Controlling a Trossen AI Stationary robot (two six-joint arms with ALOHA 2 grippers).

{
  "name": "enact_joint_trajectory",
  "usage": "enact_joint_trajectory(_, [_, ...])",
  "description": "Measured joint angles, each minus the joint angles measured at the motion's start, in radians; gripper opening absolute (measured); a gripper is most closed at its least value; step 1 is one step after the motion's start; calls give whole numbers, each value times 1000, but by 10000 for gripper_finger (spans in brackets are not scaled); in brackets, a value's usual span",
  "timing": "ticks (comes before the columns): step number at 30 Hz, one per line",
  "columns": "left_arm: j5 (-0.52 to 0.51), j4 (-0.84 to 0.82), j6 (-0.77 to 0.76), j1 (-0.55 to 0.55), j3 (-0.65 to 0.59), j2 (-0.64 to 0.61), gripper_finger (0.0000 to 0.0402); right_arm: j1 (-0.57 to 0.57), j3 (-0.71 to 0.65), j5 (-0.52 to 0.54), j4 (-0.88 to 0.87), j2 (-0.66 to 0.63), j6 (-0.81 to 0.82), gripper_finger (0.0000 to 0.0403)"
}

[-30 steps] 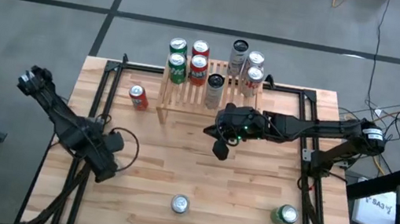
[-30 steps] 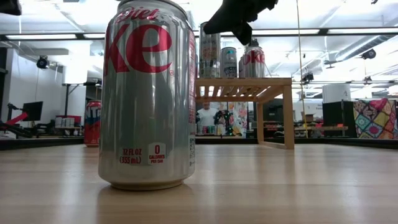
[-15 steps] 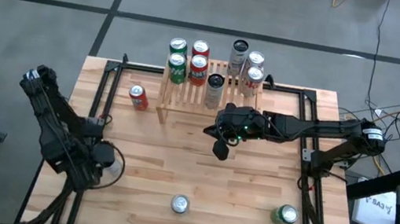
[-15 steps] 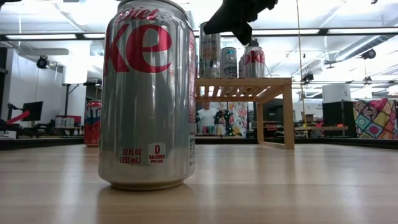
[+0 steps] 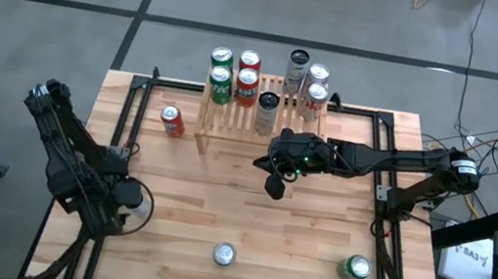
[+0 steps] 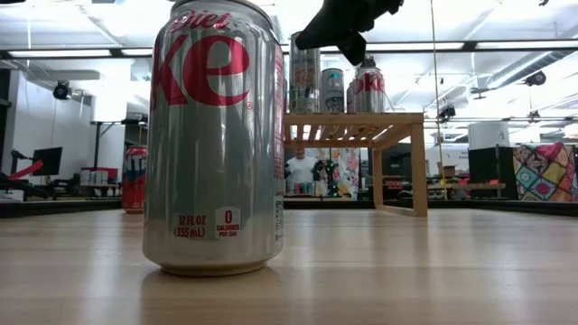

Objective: Place canned beverage on shelf
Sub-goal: Put the white blue soda can aligned with other white blue soda can on the shelf

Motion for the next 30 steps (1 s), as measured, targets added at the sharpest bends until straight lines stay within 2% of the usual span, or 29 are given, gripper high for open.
enact_joint_trajectory(5, [-33,9,-2,0,-13,-1,319,0,0,0,0,0,0,11])
enact_joint_trajectory(14, [-19,86,-1,0,-79,-1,319,0,0,0,0,0,0,11])
enact_joint_trajectory(20, [-72,68,-20,2,-139,-4,319,11,-1,0,0,0,-1,11])
enact_joint_trajectory(23, [-99,87,-37,1,-140,-3,319,16,-2,0,0,0,-1,11])
enact_joint_trajectory(30, [-77,94,-60,1,-120,-2,319,15,-3,0,-1,0,7,11])
